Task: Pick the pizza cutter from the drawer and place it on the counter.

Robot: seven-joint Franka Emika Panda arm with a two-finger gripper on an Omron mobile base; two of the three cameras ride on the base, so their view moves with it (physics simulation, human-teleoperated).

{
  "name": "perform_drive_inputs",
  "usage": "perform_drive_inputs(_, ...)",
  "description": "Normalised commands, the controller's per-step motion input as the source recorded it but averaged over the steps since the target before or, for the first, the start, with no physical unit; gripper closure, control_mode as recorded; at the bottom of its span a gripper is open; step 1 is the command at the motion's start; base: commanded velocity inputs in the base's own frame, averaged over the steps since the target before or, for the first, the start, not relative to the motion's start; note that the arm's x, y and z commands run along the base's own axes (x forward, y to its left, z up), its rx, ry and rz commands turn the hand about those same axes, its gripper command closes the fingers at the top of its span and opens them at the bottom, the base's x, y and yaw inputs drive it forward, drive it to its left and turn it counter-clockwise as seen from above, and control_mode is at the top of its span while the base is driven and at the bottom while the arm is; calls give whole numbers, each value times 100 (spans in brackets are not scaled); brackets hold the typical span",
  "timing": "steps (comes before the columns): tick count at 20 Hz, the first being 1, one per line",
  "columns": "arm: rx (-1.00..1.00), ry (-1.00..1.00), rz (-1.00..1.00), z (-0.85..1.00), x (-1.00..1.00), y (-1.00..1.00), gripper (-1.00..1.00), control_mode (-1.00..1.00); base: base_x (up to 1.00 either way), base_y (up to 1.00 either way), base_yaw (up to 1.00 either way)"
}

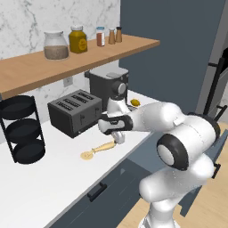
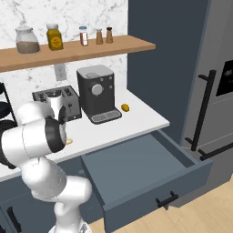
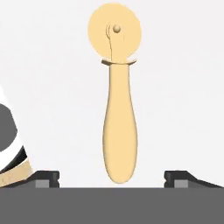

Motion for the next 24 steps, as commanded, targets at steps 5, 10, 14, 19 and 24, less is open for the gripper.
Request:
perform_drive_inputs(5,5,-23,0,97,-73,-83,-100,-100,0,0,0)
perform_drive_inputs(10,15,-31,0,88,-100,-100,-100,-100,0,0,0)
perform_drive_inputs(14,16,-30,0,100,-100,-89,-100,-100,0,0,0)
perform_drive_inputs(19,13,-36,-24,100,-100,18,-100,-100,0,0,0)
perform_drive_inputs(24,23,-47,-46,74,-94,100,-100,-100,0,0,0)
